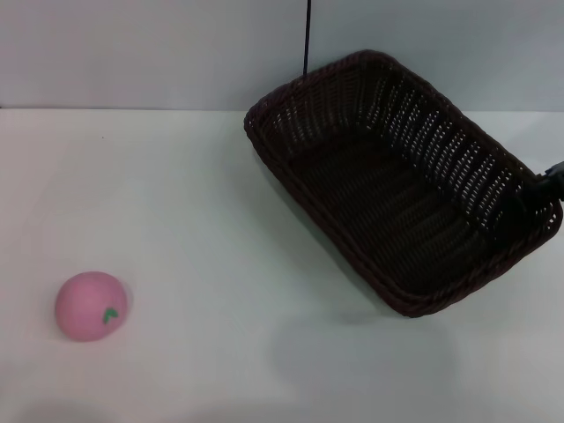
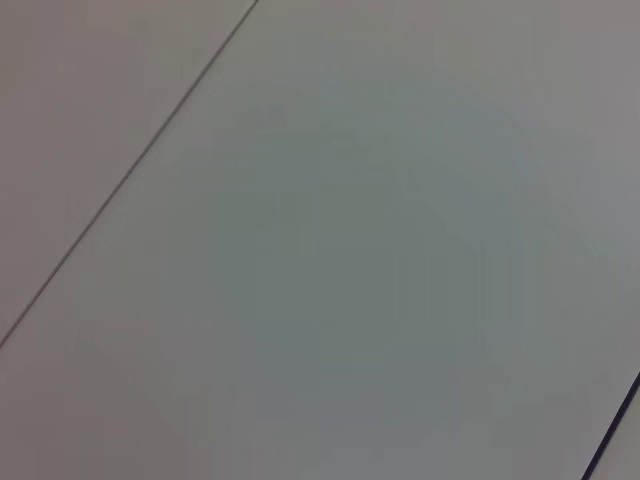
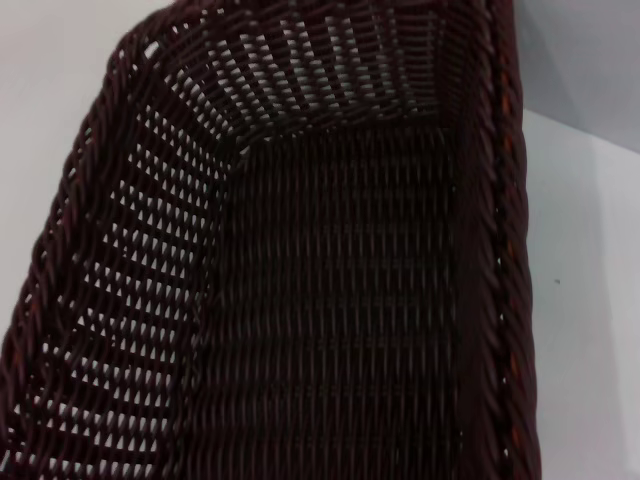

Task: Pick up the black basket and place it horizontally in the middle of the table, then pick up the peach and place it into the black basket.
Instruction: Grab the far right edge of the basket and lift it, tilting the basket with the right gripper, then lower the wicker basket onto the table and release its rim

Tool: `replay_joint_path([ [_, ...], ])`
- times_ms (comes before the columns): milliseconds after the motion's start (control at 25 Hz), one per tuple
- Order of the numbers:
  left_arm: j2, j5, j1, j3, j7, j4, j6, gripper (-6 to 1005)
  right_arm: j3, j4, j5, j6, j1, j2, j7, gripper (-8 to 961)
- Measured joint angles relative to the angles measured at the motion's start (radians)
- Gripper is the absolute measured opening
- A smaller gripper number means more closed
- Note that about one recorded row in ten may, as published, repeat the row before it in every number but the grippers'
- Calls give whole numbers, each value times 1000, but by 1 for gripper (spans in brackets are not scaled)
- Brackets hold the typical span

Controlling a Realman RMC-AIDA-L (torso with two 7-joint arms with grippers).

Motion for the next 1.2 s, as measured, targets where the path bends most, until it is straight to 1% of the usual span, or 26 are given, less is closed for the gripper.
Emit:
replay_joint_path([
  [280, 0, 0, 0, 0, -1, 0, -11, 843, -2, 4, -1, 39, -13, 19, -39, 584],
  [480, 0, 0, -2, 0, -1, 0, -18, 843, 0, 4, 1, 46, -15, 21, -39, 348],
  [600, 0, 0, -5, 0, -1, 0, -22, 843, 6, 4, 9, 46, -15, 21, -39, 284],
  [720, 0, 0, -6, -1, -1, 0, -23, 842, 11, 3, 54, 37, -21, 18, -41, 219],
  [840, 0, -1, -7, -3, -1, 0, -23, 842, 39, -4, 137, 43, -44, 14, -60, 218],
  [880, 0, -3, -7, -4, -1, 0, -23, 842, 79, -5, 195, 45, -57, 11, -86, 218],
  [920, 0, -3, -7, -4, -1, 0, -23, 842, 79, -5, 195, 45, -57, 11, -86, 217],
  [1040, 1, -5, -7, -7, -10, 0, -26, 842, 124, 0, 301, 33, -80, 1, -130, 216],
  [1080, 1, -5, -7, -7, -11, 0, -28, 842, 138, 2, 368, 33, -100, -2, -155, 216],
  [1120, 1, -5, -7, -7, -11, 0, -28, 842, 138, 2, 368, 33, -100, -2, -155, 215],
  [1200, 2, -6, -9, -8, -14, 0, -33, 842, 156, 7, 428, 33, -116, -5, -187, 215],
])
